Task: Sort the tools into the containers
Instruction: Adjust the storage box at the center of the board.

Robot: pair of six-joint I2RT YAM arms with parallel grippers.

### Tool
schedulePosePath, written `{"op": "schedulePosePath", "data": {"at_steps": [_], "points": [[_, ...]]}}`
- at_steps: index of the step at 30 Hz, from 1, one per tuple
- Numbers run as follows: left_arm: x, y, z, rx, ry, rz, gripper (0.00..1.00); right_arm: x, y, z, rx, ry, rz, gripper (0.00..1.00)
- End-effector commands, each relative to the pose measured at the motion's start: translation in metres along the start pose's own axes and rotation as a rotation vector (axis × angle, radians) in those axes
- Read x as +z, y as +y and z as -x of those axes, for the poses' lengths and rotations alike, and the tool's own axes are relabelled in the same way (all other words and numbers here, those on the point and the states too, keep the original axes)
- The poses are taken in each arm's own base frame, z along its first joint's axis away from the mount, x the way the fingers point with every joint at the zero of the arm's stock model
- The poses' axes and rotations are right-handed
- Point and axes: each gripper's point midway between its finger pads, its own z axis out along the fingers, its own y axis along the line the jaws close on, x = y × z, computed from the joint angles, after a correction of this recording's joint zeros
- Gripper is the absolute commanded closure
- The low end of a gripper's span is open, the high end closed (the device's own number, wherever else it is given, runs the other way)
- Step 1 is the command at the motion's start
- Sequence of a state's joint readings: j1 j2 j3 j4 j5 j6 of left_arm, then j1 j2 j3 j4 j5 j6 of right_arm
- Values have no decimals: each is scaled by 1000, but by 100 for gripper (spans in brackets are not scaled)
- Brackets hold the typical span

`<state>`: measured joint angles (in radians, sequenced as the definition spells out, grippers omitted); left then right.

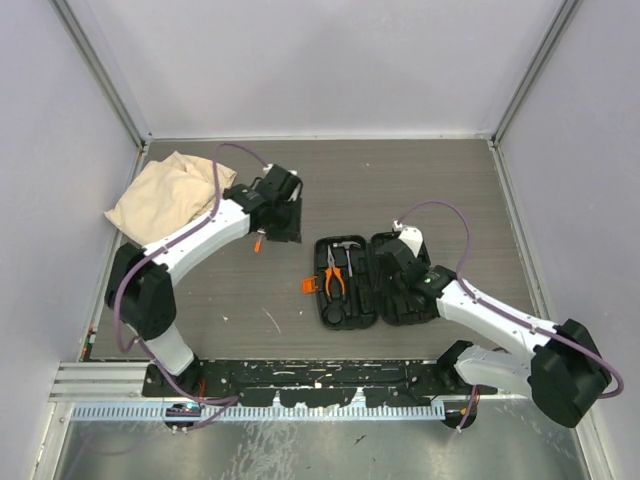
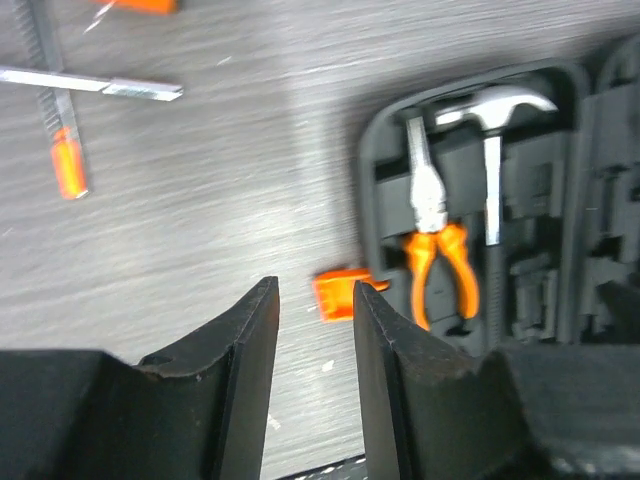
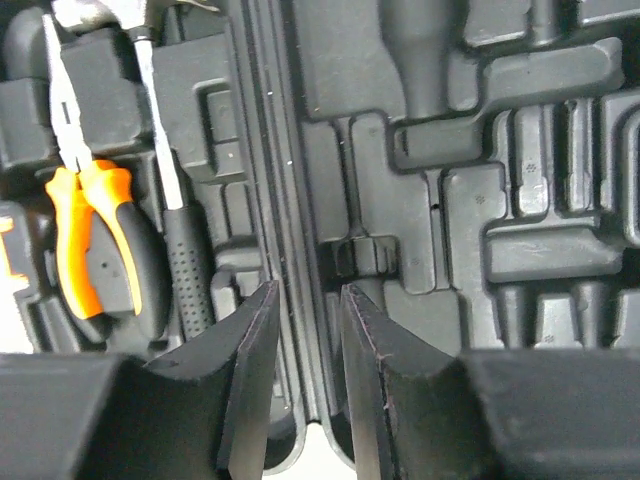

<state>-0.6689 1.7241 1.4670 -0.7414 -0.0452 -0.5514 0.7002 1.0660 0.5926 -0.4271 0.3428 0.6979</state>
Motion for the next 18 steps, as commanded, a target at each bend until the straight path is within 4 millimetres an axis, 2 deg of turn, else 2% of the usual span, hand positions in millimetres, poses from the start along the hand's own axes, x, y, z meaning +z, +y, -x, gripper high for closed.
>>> {"op": "schedulePosePath", "data": {"at_steps": [1,4,6,8,13,18], "points": [[-25,43,7,-46,-69,27,63,5,8,16,-42,-4,31,62],[-32,78,-5,-96,-64,74,61,13,9,15,-60,13,56,62],[-38,95,-10,-125,-71,95,58,19,6,13,-67,31,51,61],[-40,109,-14,-154,-70,112,58,21,14,8,-83,64,96,61],[-42,132,-19,-205,-69,148,57,26,24,-4,-98,112,155,62],[-43,141,-15,-251,-67,135,56,31,35,-17,-91,173,209,64]]}}
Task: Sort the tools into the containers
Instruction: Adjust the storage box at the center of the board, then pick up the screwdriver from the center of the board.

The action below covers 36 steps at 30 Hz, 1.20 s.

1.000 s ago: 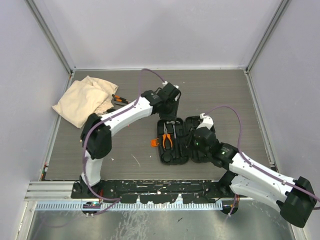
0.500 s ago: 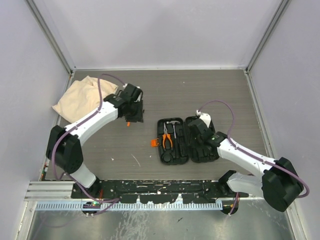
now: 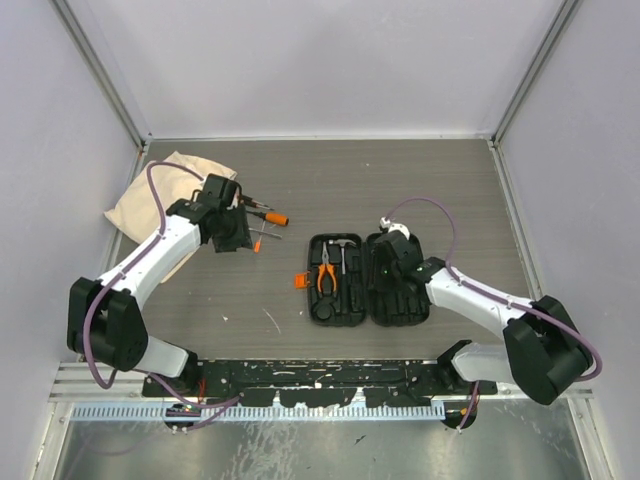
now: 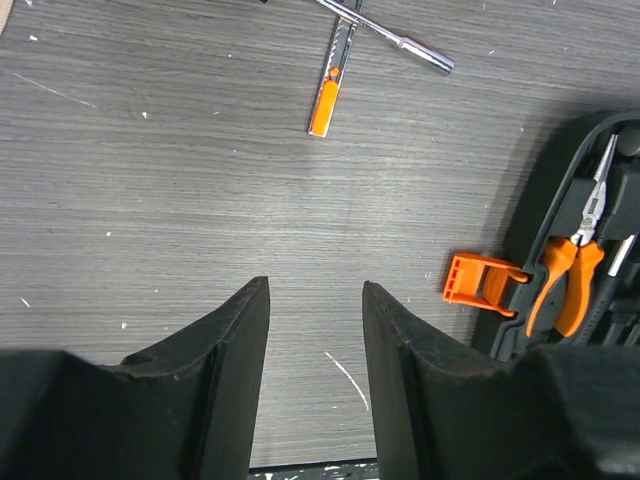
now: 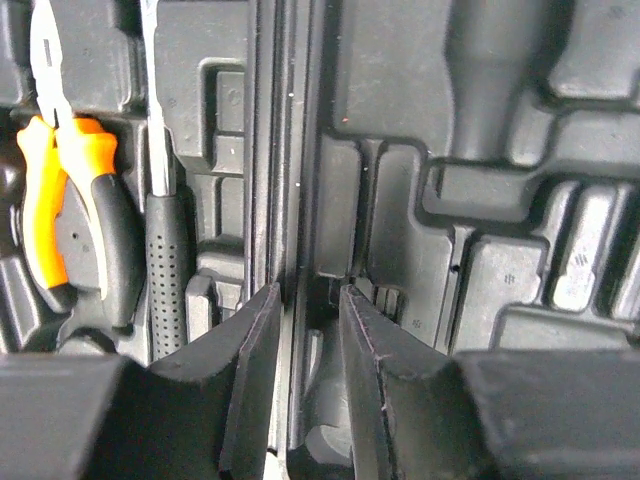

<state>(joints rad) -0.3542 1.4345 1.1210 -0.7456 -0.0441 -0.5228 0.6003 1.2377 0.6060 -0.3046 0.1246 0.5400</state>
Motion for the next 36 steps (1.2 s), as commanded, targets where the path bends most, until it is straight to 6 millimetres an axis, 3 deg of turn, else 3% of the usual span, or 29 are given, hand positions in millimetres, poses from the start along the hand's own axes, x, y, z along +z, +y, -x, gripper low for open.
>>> {"op": "schedulePosePath", "data": {"at_steps": [1,6,14,24,36], "points": [[-7,0,15,-33,-39,-45,55,4,27,-3,-7,32,123,64],[-2,9,29,-98,-47,-26,54,-7,21,9,6,-42,97,65],[13,8,52,-57,-63,8,53,-52,14,49,42,-296,120,60],[41,11,77,-47,-49,98,53,-53,3,33,86,-300,123,60],[79,32,88,-263,-88,283,49,-43,10,11,126,-231,181,60]]}}
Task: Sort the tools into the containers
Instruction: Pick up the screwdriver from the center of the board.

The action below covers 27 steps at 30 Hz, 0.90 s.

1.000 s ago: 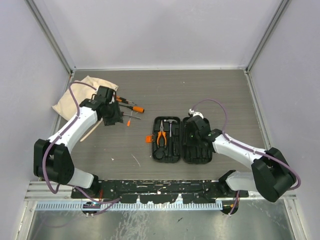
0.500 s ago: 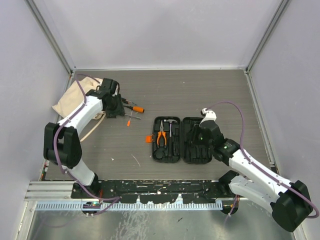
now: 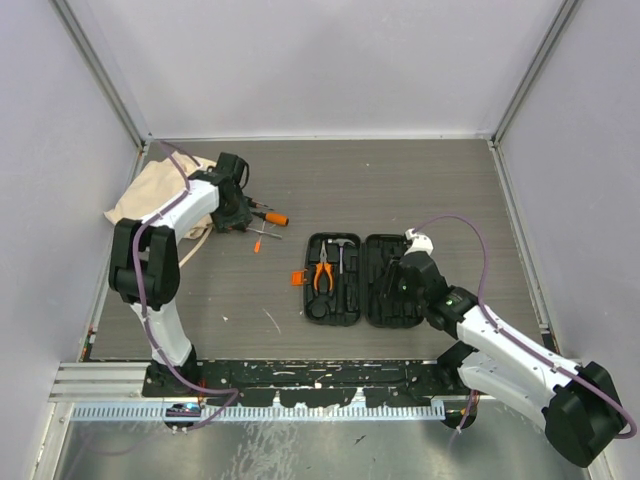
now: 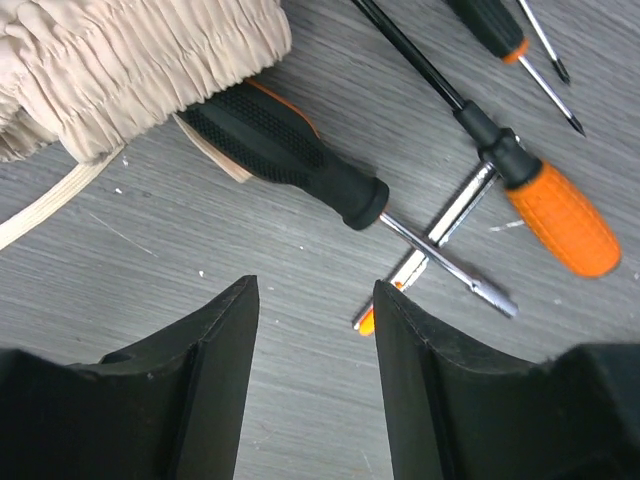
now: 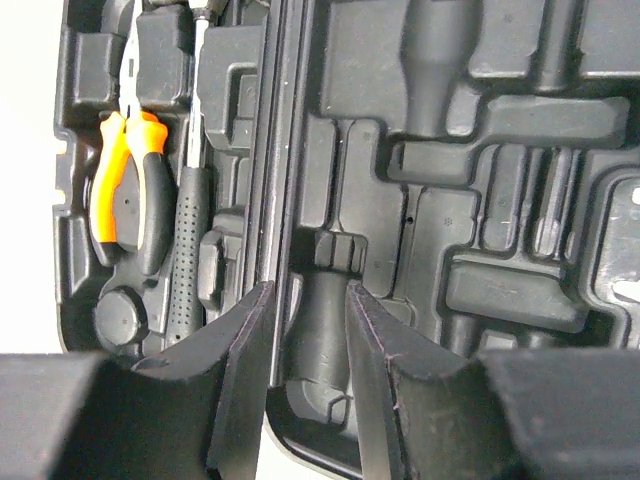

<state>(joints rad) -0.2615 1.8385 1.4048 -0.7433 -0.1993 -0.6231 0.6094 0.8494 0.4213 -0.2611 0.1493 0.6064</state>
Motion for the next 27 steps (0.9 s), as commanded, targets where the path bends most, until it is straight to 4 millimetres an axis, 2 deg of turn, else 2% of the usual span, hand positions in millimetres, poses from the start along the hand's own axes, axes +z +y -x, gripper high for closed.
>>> {"op": "schedulePosePath", "data": {"at_steps": [1,6,18,27], "points": [[3,-2,24,-118,-83,48,49,1,13,3,43,-12,58,60],[14,-7,30,-189,-104,53,48,1,13,-1,59,-7,64,60],[41,-21,29,-251,-77,44,49,3,12,-4,52,14,59,60],[55,-17,16,-242,-36,69,59,6,11,-7,52,29,47,60]]}}
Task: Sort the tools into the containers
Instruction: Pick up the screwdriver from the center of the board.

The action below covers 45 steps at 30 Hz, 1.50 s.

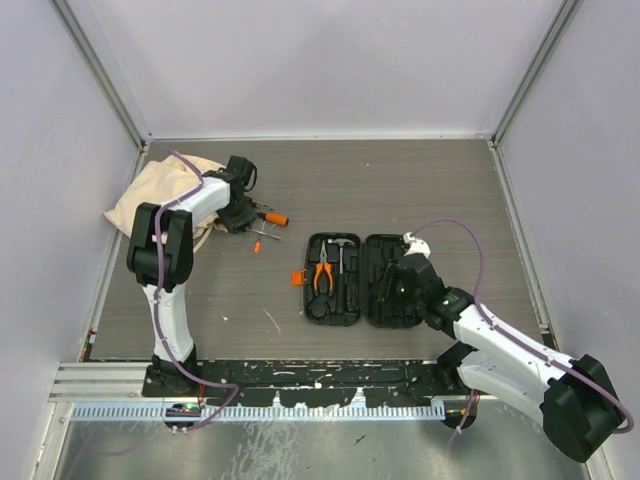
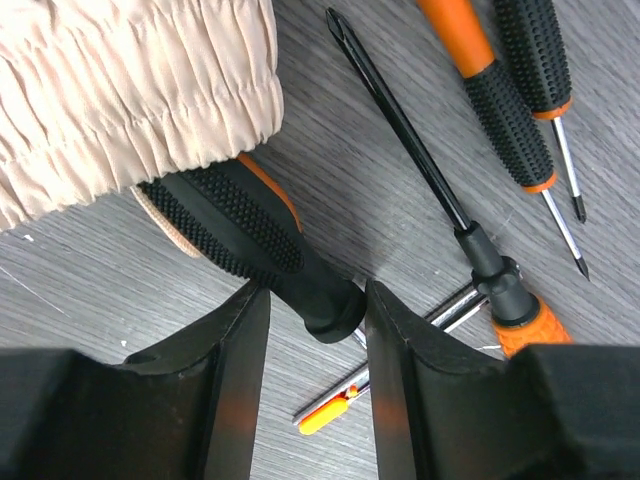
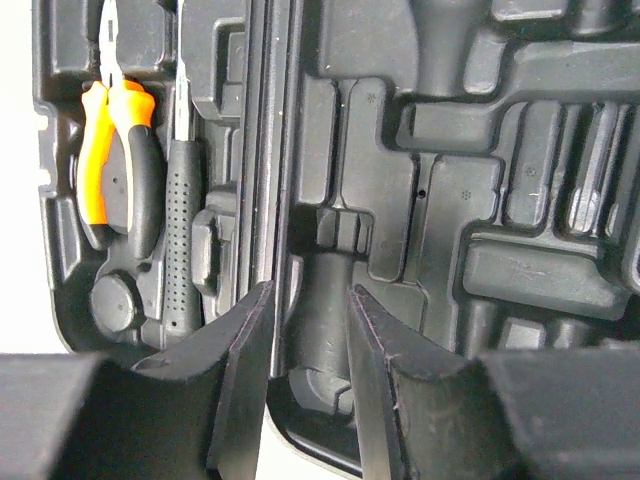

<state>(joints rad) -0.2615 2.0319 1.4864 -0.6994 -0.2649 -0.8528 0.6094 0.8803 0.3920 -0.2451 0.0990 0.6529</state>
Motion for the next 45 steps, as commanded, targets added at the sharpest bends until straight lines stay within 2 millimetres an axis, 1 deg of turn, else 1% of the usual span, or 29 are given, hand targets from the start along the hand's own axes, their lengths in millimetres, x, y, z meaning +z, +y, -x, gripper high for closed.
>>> {"op": "schedulePosePath", "data": {"at_steps": [1,8,11,14,17,24,28,34,36,38,40,43,44,45], "points": [[-3,-8,10,-28,-37,-28,61,1,12,12,9,-33,34,60],[0,0,1,-15,-16,-22,76,3,14,11,6,-21,35,60],[-4,3,-3,-19,-12,-32,80,1,14,12,6,-24,37,60],[-13,9,-6,-28,-17,-43,82,0,12,11,9,-28,32,60],[-27,14,-6,-39,-34,-65,82,0,11,12,14,-33,29,60],[-61,13,-6,-27,-55,-168,83,-1,13,15,20,-41,34,60],[-80,13,-12,11,-69,-250,84,-3,12,19,22,-62,26,60],[-105,29,-17,81,-120,-287,86,-11,9,36,54,-139,0,59],[-117,28,-19,111,-141,-328,86,-12,15,40,62,-160,31,59],[-130,20,-24,164,-157,-398,87,-14,25,45,64,-180,80,59],[-141,12,-32,224,-165,-446,91,-17,34,51,65,-199,128,59],[-160,1,-45,314,-183,-497,93,-22,46,58,44,-211,179,59],[-166,-4,-50,336,-188,-519,93,-25,54,60,24,-211,214,59],[-174,-11,-58,363,-187,-555,94,-29,66,58,-5,-195,284,58]]}}
